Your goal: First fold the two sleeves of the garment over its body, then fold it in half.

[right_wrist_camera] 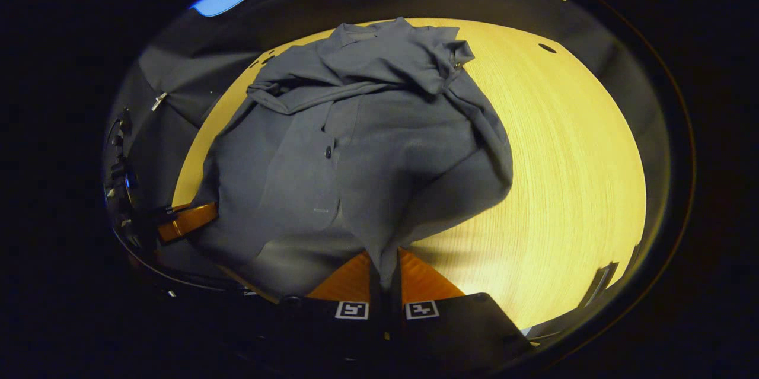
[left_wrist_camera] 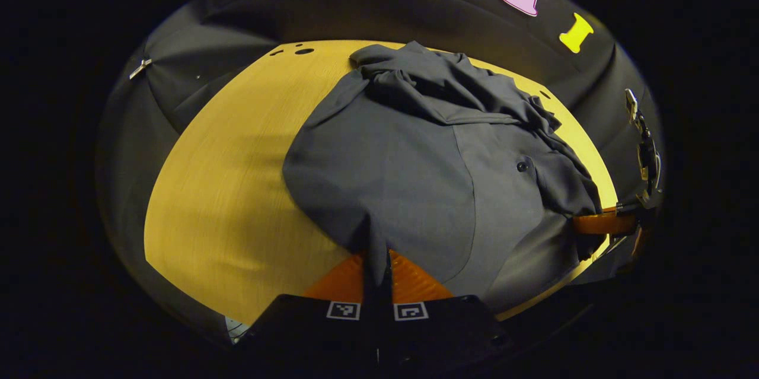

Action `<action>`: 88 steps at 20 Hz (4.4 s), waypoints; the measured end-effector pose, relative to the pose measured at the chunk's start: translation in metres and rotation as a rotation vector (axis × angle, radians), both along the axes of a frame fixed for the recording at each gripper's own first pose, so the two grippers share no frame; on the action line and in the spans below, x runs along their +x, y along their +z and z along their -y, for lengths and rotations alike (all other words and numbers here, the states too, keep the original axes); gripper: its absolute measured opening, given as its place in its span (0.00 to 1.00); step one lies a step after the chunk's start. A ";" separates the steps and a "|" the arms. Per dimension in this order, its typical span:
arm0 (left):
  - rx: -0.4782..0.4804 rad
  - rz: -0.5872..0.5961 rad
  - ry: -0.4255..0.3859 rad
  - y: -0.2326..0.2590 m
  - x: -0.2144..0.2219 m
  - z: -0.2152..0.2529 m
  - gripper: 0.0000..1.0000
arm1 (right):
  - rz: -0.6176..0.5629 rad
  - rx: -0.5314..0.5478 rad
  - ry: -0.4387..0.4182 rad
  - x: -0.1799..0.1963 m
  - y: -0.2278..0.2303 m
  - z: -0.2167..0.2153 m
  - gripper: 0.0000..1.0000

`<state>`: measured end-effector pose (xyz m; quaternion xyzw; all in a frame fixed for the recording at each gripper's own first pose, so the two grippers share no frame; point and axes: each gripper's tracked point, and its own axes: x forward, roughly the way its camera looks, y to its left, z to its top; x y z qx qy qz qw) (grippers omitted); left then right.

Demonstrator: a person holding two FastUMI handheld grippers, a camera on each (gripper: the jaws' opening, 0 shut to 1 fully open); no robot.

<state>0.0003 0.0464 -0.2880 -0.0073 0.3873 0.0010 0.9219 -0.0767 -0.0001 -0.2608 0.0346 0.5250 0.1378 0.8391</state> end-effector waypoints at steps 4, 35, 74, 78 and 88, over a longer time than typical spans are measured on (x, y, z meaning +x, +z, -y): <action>-0.030 0.024 0.024 0.025 0.006 0.007 0.06 | 0.056 -0.001 0.047 0.020 0.018 0.001 0.08; -0.043 0.420 -0.022 0.235 0.234 0.024 0.06 | 0.403 0.020 0.037 0.245 0.130 -0.004 0.08; 0.053 0.491 0.043 0.203 0.406 -0.002 0.64 | 0.514 0.040 -0.188 0.400 0.099 0.010 0.83; 0.095 0.563 0.023 0.253 0.358 0.005 0.84 | 0.542 0.067 -0.219 0.362 0.128 0.013 0.99; 0.052 0.722 -0.068 0.326 0.207 0.035 0.95 | 0.607 0.039 -0.241 0.236 0.180 0.032 0.99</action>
